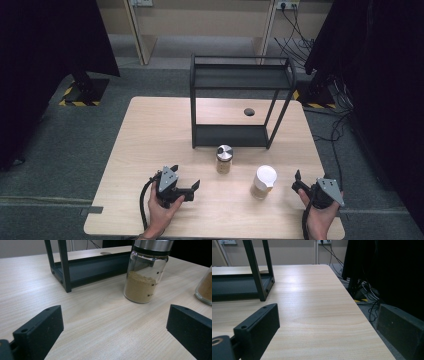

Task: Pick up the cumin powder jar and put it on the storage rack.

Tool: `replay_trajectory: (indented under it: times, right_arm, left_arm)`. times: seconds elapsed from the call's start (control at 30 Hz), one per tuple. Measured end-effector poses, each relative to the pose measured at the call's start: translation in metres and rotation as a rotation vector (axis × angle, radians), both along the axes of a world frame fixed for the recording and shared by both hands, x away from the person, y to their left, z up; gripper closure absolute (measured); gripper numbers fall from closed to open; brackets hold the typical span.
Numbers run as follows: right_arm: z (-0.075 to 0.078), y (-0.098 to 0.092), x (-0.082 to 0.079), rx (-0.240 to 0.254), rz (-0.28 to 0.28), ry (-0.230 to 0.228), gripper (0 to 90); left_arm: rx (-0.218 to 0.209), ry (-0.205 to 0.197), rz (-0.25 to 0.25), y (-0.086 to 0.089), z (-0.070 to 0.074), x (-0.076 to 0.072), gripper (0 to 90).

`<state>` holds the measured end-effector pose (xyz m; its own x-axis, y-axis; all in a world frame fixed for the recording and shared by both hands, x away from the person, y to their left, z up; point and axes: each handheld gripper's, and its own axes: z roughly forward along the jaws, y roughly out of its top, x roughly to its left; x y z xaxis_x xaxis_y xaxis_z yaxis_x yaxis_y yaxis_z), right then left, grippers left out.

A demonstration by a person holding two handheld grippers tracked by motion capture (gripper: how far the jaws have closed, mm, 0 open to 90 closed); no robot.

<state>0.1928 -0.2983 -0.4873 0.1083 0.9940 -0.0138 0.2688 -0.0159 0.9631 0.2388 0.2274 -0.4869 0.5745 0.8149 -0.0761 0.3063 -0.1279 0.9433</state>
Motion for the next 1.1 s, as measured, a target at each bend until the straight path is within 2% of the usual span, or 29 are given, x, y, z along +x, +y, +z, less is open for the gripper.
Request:
replay_trajectory:
  times: [0.27,0.53,0.7,0.87,0.9,1.1]
  right_arm:
    - [0.0,0.0,0.0,-0.006,0.003,0.001,5.1]
    - [0.001,0.001,0.001,-0.012,0.005,0.007,5.1]
    - [0.001,0.002,0.002,-0.011,0.006,0.009,5.1]
    - [0.001,0.002,0.003,-0.01,0.009,0.01,5.1]
    - [0.001,0.001,0.002,-0.004,0.01,0.008,5.1]
    - [0.001,0.001,0.002,-0.009,0.013,0.008,5.1]
  left_arm:
    - [0.003,-0.005,-0.007,-0.002,0.001,-0.001,0.0]
    - [-0.001,-0.046,-0.053,-0.01,0.01,-0.001,0.0]
    - [-0.004,-0.062,-0.082,-0.021,0.019,0.008,0.0]
    - [-0.006,-0.062,-0.107,-0.032,0.028,0.018,0.0]
    - [0.003,-0.064,-0.119,-0.04,0.031,0.023,0.0]
    - [0.019,-0.053,-0.137,-0.061,0.034,0.037,0.2]
